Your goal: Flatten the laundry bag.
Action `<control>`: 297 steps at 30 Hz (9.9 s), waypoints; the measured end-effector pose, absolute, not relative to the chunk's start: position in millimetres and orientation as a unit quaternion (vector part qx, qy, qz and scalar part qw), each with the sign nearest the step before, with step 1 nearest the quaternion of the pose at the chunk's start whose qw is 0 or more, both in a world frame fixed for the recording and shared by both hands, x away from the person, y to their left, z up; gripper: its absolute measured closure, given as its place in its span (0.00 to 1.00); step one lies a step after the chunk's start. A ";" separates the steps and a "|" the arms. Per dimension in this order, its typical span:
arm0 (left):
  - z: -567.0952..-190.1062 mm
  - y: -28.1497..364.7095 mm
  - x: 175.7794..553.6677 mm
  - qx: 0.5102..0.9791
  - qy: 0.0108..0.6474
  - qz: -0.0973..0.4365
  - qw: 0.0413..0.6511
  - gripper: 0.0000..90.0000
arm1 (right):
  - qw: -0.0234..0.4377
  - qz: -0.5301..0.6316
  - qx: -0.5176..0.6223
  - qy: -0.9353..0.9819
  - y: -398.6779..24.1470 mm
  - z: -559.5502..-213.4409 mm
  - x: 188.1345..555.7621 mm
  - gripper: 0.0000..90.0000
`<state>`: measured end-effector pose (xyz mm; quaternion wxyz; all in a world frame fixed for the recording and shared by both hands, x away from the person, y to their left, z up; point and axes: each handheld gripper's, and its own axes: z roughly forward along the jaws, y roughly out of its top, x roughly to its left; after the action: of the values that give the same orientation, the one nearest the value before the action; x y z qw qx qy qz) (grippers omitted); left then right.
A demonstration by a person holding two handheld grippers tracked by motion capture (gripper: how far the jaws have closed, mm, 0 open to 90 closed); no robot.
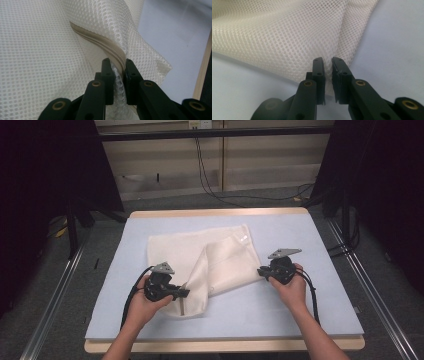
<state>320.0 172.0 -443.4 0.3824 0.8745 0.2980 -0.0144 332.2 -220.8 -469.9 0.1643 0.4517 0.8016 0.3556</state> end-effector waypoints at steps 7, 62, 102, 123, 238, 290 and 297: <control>-449.8 170.1 316.7 0.879 0.292 -0.024 0.376 0.90 | 0.162 0.375 0.463 0.787 -224.1 -465.9 331.6 0.75; -453.0 196.6 297.6 0.862 0.331 -0.072 0.377 0.89 | 0.174 0.382 0.357 0.834 -240.0 -475.4 282.2 0.95; -438.8 236.2 300.9 0.833 0.392 -0.039 0.388 0.32 | 0.153 0.353 0.407 0.828 -229.6 -483.0 317.2 0.96; -461.1 262.4 312.9 0.820 0.481 -0.008 0.309 0.54 | 0.155 0.350 0.406 0.830 -228.9 -482.5 316.9 0.96; -429.0 194.7 312.0 0.857 0.347 -0.046 0.377 0.43 | 0.099 0.409 0.307 0.854 -236.8 -483.3 297.0 0.80; -451.9 234.4 334.7 0.806 0.504 0.018 0.309 0.58 | 0.152 0.408 0.342 0.833 -255.4 -476.3 302.7 0.90; -449.2 238.4 325.2 0.805 0.502 -0.003 0.317 0.46 | 0.160 0.418 0.381 0.809 -275.9 -467.2 290.7 0.77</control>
<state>325.2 238.4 -449.2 0.3166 0.8049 0.5019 -0.0028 290.7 -275.9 -467.2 0.1596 0.3811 0.8090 0.4181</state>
